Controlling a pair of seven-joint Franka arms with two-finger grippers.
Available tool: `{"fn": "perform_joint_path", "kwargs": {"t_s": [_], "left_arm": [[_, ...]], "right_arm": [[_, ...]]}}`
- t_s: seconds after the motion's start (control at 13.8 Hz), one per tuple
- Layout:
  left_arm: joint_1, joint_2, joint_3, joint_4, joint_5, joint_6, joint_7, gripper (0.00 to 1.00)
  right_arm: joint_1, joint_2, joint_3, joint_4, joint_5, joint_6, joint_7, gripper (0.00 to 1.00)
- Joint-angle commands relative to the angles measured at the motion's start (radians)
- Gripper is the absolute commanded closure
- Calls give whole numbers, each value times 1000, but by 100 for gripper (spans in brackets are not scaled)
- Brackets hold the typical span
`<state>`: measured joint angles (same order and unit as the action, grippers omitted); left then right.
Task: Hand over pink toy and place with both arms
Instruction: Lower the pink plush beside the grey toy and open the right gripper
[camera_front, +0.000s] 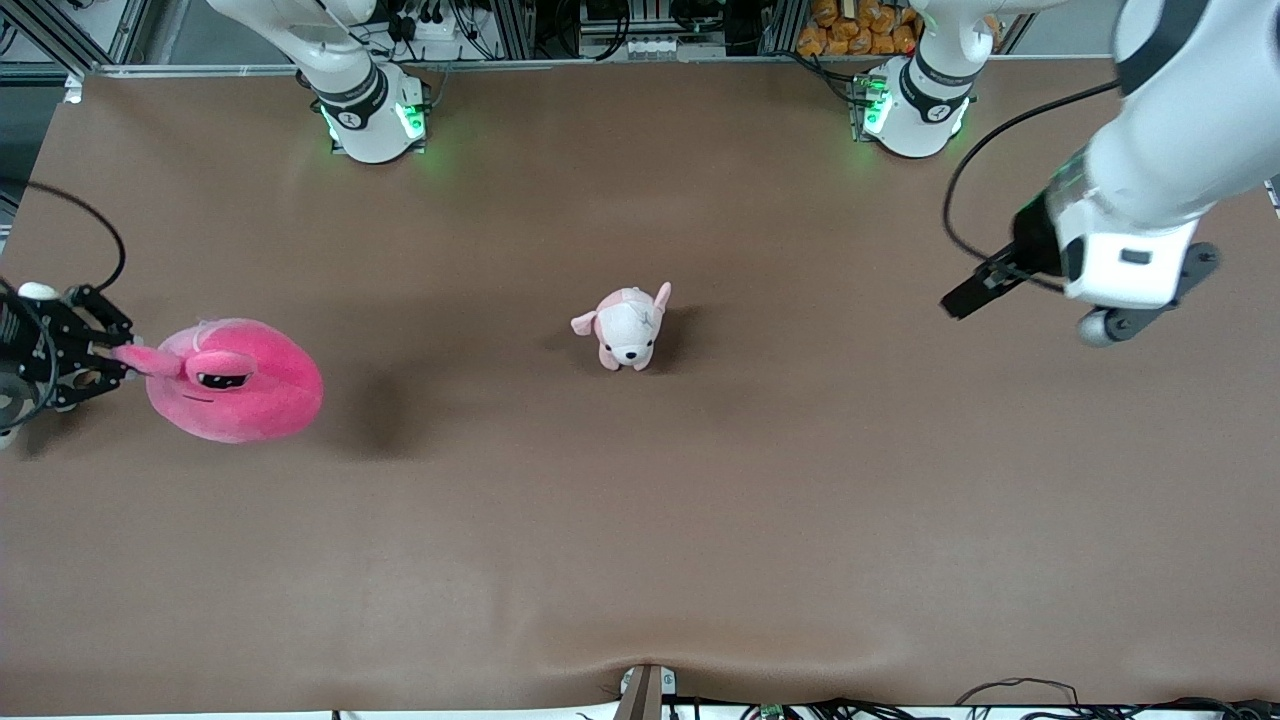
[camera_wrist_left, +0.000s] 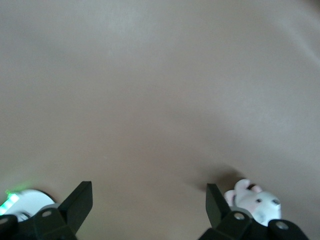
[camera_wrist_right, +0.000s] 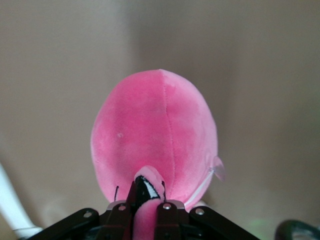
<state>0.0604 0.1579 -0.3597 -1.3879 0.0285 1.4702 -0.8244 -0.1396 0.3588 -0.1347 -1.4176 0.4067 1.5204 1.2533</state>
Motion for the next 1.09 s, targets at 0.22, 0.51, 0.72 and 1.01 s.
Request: {"fn": "perform_joint_path", "kwargs": {"t_s": [0.22,0.51,0.72,1.01], "left_arm": [[10,-155,91,-146,18,-16,316,0],[2,-273,180,-262,16,1,493,0],[-20,-302,221,-280,16,2,524,0],[-22,-299,219,-273,17,1,542,0]], "right_arm": [[-135,207,23,-53,98,14,-323,100],[-178,267,21,-53,92,29,-395,98],[-178,261,23,-40,92,17,-426,0],[-126,206,24,118,75,-139,-419,0]]}}
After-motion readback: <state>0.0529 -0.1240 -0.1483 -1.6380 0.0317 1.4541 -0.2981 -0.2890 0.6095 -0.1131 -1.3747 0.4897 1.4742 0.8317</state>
